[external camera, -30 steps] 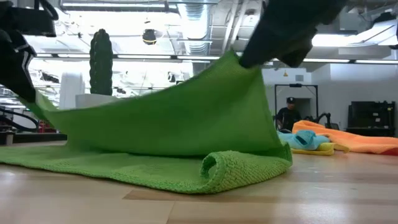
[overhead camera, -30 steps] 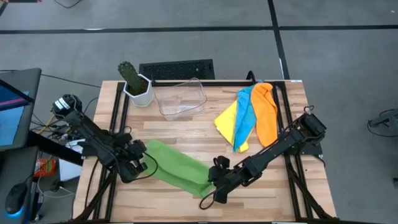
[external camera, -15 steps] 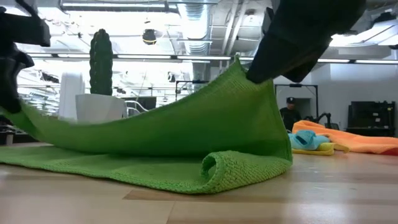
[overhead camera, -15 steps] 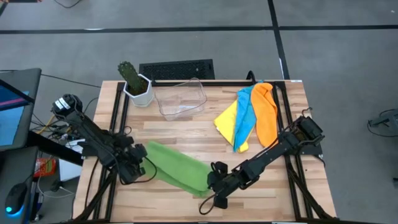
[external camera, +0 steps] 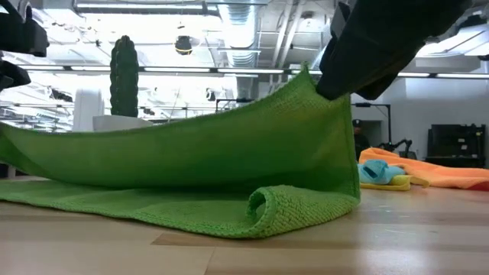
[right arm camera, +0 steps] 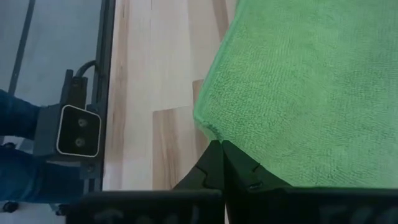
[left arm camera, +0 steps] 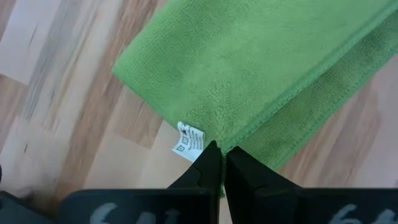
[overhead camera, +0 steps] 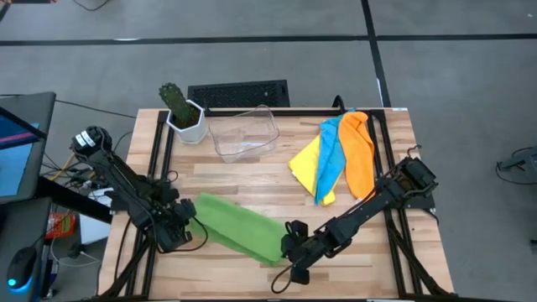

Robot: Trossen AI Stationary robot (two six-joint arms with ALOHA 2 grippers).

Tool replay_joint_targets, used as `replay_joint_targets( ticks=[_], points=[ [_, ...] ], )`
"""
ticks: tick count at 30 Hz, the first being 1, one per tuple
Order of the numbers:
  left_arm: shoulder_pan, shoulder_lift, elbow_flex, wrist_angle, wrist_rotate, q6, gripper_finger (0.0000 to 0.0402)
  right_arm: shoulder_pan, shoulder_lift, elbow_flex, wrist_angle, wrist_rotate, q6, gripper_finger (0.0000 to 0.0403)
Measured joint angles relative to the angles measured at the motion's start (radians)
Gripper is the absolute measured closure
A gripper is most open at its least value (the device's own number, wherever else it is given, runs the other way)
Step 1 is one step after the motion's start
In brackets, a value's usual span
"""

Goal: Fold microfiber towels
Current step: Fold the green microfiber cloth

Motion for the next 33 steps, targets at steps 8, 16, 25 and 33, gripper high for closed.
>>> replay_joint_targets(
  ticks=[8,16,25,33],
  points=[
    [0.0,0.0,0.0,0.048,0.041,0.037,0.04,0.005,0.0,0.0,0.0,-0.018,-0.008,0.0388],
    [0.0,0.0,0.0,0.049,0.057,0.036,0.0398,0.011,0.0,0.0,0.0,-0.023,-0.011,0.0381],
    [0.0,0.0,0.0,0.06,0.071,0.052,0.0397,0.011,0.0,0.0,0.0,-0.047,-0.036,0.0377],
    [0.0,0.0,0.0,0.098,0.083,0.101,0.0397,0.011,0.0,0.0,0.0,-0.072,-0.044,0.035]
  ],
)
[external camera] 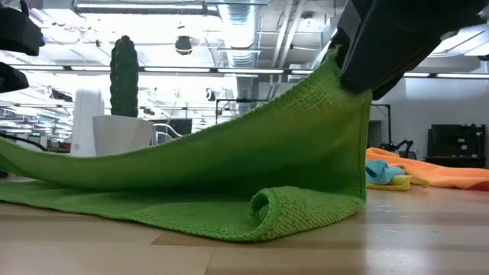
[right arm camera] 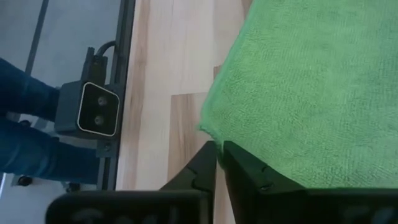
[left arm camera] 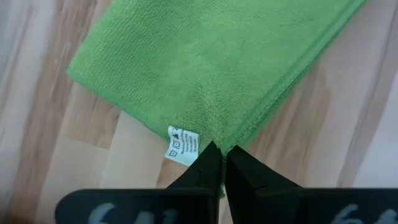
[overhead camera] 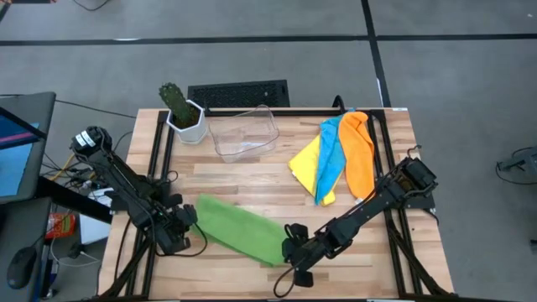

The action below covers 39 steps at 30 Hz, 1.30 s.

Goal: Fold microfiber towels
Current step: Fold the green microfiber cloth

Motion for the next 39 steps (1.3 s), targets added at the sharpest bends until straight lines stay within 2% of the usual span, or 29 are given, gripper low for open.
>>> replay_joint_targets(
  ticks=[17,20,26,30,35,39],
  points=[
    [0.0,0.0,0.0,0.02,0.087,0.095,0.0391,0.0,0.0,0.0,0.0,-0.015,-0.003,0.0315],
    [0.0,0.0,0.0,0.019,0.103,0.115,0.0367,0.0,0.0,0.0,0.0,-0.015,-0.003,0.0304],
    [0.0,0.0,0.0,0.016,0.117,0.12,0.0295,0.0,0.0,0.0,-0.001,-0.015,-0.003,0.0284],
    [0.0,0.0,0.0,-0.042,0.11,0.074,0.0256,0.0,0.0,0.0,-0.001,-0.015,-0.003,0.0275],
    [0.0,-0.003,0.0,-0.116,0.083,0.0,0.0232,0.0,0.0,0.0,-0.002,-0.015,-0.001,0.0269],
    [0.0,-0.032,0.0,-0.067,0.021,-0.065,0.0228,-0.003,0.0,0.0,-0.003,-0.014,0.008,0.0268]
  ],
)
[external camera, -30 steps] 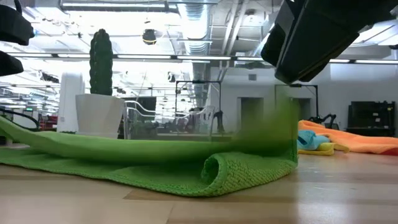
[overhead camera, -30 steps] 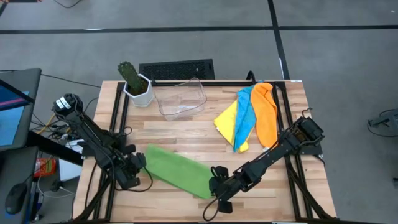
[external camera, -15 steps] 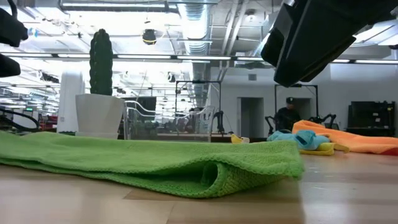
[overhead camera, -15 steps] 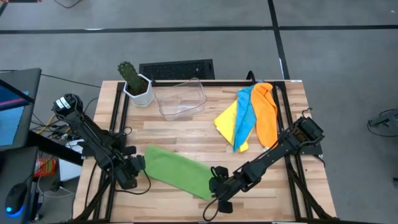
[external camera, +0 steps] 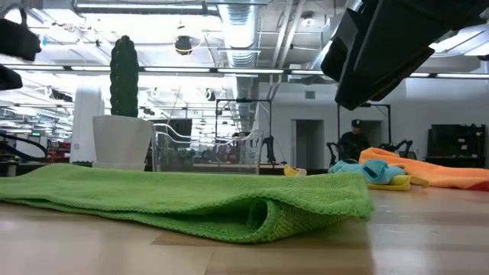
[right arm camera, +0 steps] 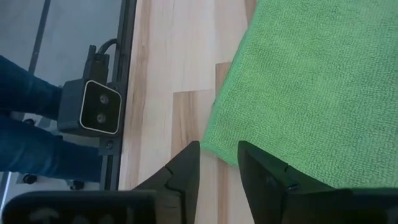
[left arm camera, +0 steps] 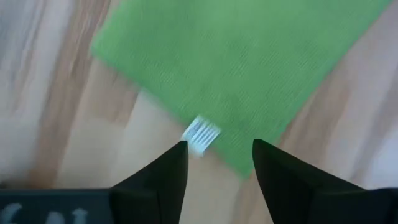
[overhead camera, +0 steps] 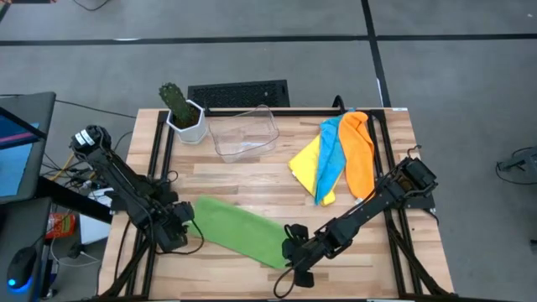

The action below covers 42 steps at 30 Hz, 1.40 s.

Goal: Fold microfiber towels
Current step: Fold the green microfiber cloth

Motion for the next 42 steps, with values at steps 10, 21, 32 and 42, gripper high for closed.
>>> replay_joint_targets(
  ticks=[10,21,32,42],
  points=[
    [0.068,-0.018,-0.065,0.172,-0.171,-0.056,0.0247,-0.037,0.0,0.0,-0.001,-0.009,0.061,0.0266],
    [0.153,-0.019,-0.225,0.333,-0.204,-0.057,0.0289,0.002,0.0,-0.001,-0.208,-0.005,0.134,0.0267],
    [0.197,-0.014,-0.321,0.457,-0.231,-0.045,0.0319,0.027,0.017,-0.026,-0.148,0.031,0.151,0.0284],
    [0.217,-0.014,-0.326,0.461,-0.235,-0.006,0.0331,-0.001,0.116,-0.007,-0.039,-0.06,0.154,0.0285]
  ],
)
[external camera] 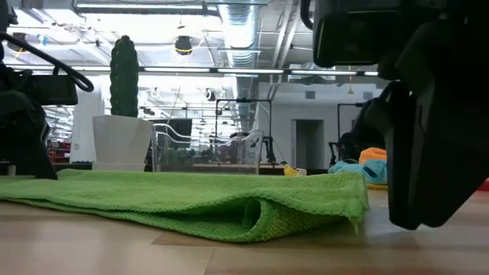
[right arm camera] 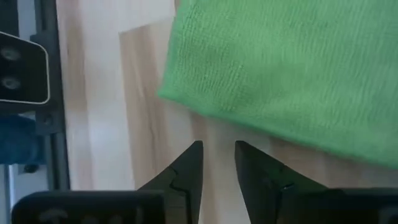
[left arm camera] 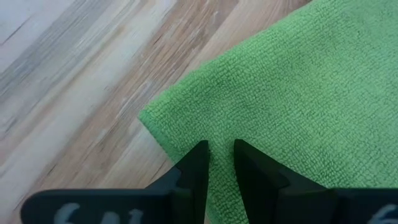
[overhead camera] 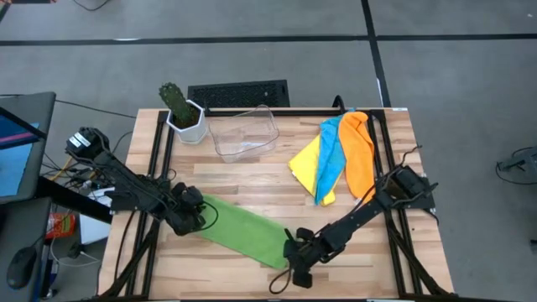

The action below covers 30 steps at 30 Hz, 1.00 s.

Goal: Fold microfiber towels
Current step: Fold the green microfiber cloth

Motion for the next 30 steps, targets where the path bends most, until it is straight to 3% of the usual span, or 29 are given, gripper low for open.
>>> replay_joint_targets(
  ticks=[13,20,24,30],
  points=[
    [0.001,0.0,-0.001,0.001,-0.001,0.001,0.0331,-0.105,-0.026,0.031,0.02,0.03,-0.158,0.0285],
    [0.001,0.0,-0.001,0.001,-0.001,0.001,0.0331,-0.158,-0.026,0.031,0.027,0.08,-0.159,0.0285],
    [0.001,0.001,-0.001,0.001,0.0,0.001,0.0331,-0.182,-0.026,0.031,0.03,0.045,-0.132,0.0285],
    [0.001,0.001,-0.001,0.001,0.002,0.001,0.0331,-0.101,-0.099,0.04,0.043,-0.003,-0.261,0.0285]
  ],
)
